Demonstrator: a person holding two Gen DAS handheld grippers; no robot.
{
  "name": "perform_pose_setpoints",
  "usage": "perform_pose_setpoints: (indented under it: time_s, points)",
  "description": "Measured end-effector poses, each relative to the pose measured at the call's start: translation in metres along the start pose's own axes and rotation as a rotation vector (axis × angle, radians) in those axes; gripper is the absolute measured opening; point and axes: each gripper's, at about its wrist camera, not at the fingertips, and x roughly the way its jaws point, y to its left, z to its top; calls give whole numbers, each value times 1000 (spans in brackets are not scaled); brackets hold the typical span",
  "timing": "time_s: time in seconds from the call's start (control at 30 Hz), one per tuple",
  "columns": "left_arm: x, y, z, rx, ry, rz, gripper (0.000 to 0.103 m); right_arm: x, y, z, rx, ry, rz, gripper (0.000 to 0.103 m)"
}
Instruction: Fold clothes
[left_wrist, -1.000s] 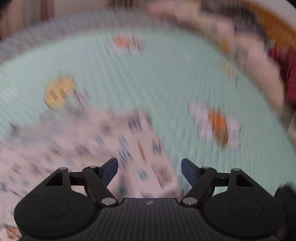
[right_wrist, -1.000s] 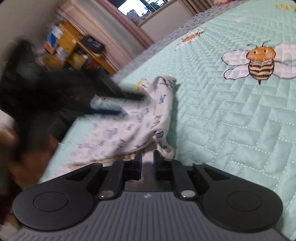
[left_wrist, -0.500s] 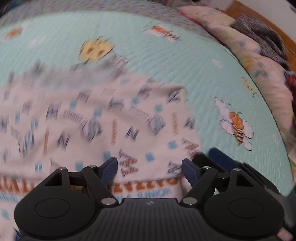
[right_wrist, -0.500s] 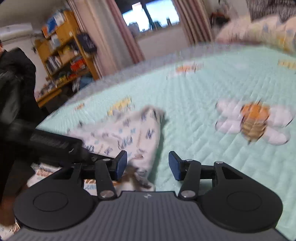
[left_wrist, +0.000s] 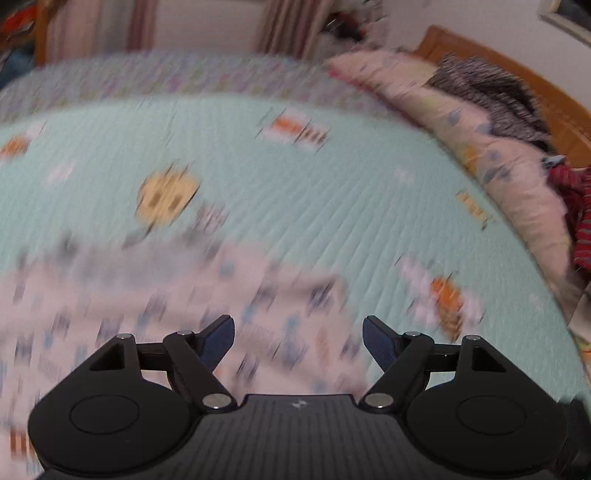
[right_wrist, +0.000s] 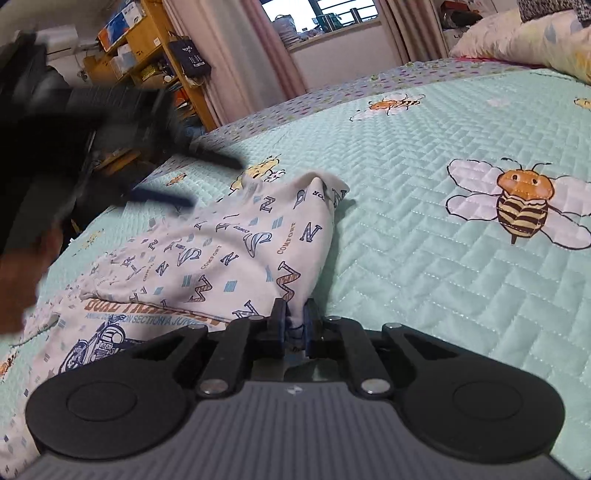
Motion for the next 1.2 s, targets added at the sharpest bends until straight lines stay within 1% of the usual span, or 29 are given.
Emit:
perform_pose_setpoints:
  time_s: [0.07,0.1,0.2,0.23,0.27,0.3,0.4,0.53,0.6,0.63,0.67,0.7,0.73,0.8,0.87,0.93,0.97,1.03,1.1,1.13,1.17,1.2]
  points:
    - [2,-7,16,30,-19,-10,78,0,-4,0,15,1,11,10]
    - [9,-14,23,75,-6,-8,78,1,-5,0,22,1,16,10]
    - [33,-39,33,268,65,58,75,-1,-9,-1,45,2,33,10]
    - [41,-47,34,339,95,77,72,0,-10,-1,53,2,38,10]
    - [46,-54,33,392,107,119,65,0,-11,-1,61,2,43,10]
    - [51,-60,32,442,116,164,63,0,-11,-1,67,2,46,10]
    - [59,-68,30,506,171,153,61,0,-11,-2,69,1,48,10]
    - [74,-77,24,565,225,184,61,0,-10,-3,71,-1,50,10]
    - [81,-79,23,584,251,204,52,1,-11,-2,73,-1,52,10]
    - [84,-78,23,586,267,220,33,1,-11,-2,76,-1,54,10]
    - [87,-77,22,586,284,234,12,1,-12,-2,79,-1,56,10]
    - [89,-76,22,585,300,248,7,1,-12,-2,83,-2,58,10]
    - [90,-75,20,594,306,250,6,1,-12,-2,84,-2,59,10]
    - [88,-75,21,581,282,277,5,1,-12,-2,85,-3,59,10]
    - [89,-69,31,503,241,289,5,2,-12,-2,86,-5,59,10]
    - [94,-59,43,408,223,277,5,2,-12,-3,86,-7,59,10]
    - [97,-55,47,377,204,281,1,2,-12,-3,87,-7,60,10]
    - [97,-52,53,328,175,279,0,3,-12,-3,87,-7,60,10]
    - [93,-48,59,283,143,284,1,3,-11,-3,87,-6,59,10]
    - [90,-47,61,274,130,285,4,3,-12,-3,89,-6,60,10]
    - [87,-47,63,267,117,284,9,3,-12,-3,90,-6,61,10]
    - [84,-48,63,269,120,271,11,3,-12,-3,90,-6,61,10]
